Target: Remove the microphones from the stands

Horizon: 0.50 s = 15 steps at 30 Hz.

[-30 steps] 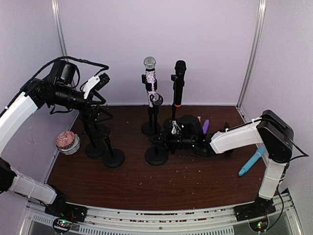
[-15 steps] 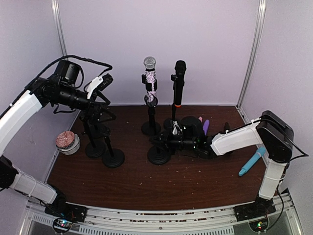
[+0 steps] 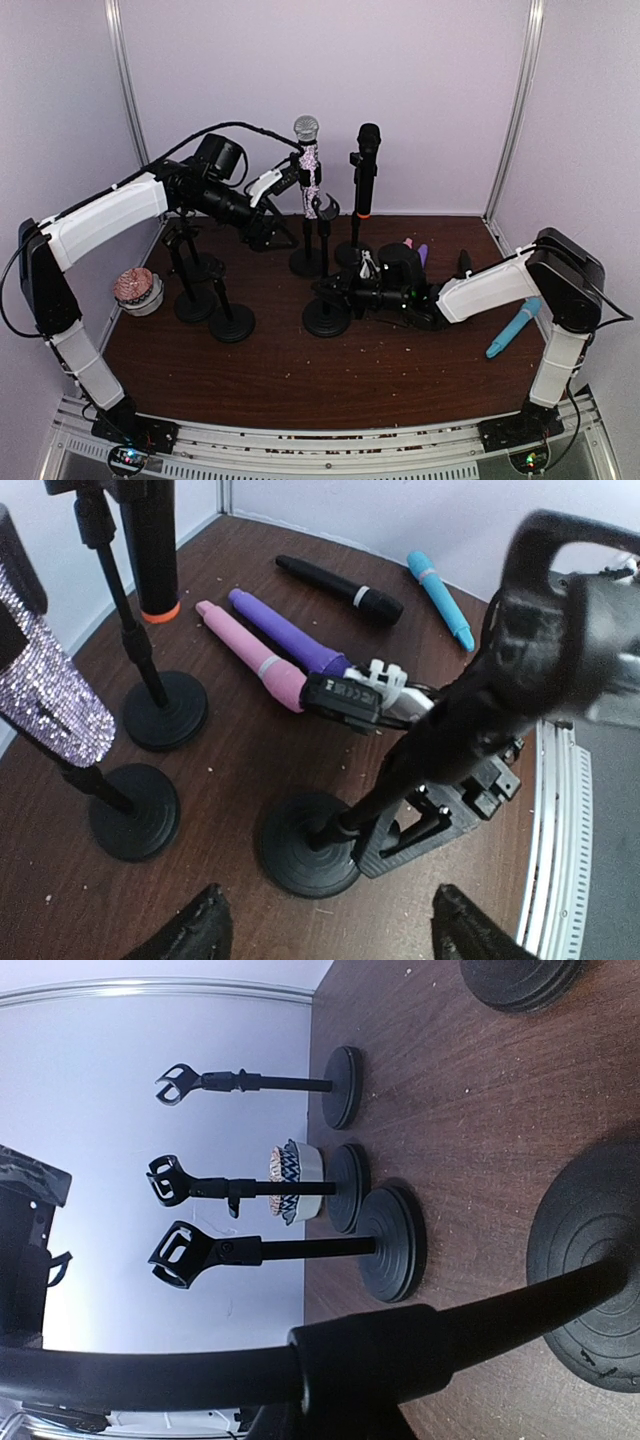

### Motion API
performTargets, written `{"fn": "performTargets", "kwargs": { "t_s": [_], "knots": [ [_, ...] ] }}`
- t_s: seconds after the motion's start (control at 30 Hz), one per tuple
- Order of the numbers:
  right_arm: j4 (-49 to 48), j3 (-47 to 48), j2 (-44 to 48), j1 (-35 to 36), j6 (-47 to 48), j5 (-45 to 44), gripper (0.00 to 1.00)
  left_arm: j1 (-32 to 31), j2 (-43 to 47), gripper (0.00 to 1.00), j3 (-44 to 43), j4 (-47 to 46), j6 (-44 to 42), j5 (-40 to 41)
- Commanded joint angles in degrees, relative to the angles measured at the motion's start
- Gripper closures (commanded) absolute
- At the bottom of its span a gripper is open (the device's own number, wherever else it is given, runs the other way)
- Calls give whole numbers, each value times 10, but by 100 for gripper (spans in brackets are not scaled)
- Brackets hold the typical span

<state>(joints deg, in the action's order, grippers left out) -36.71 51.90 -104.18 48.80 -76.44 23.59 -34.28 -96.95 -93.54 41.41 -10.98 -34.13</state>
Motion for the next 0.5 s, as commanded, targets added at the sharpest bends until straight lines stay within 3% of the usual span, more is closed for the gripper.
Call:
{"fn": "performTargets", "kwargs": {
  "t_s": [0.0, 0.07, 0.13, 0.47],
  "knots": [
    [141, -25, -1, 0, 47, -23, 100, -8, -21, 40, -36, -80, 39, -47],
    [159, -22, -1, 1, 54, -25, 100, -13, -41, 61, -52, -82, 44, -70],
    [179, -17, 0, 1, 62, -27, 100, -16, -52, 75, -60, -87, 52, -84],
    [343, 55, 3, 3, 126, -53, 100, -25, -49, 76, -33, -114, 63, -103]
  ]
}}
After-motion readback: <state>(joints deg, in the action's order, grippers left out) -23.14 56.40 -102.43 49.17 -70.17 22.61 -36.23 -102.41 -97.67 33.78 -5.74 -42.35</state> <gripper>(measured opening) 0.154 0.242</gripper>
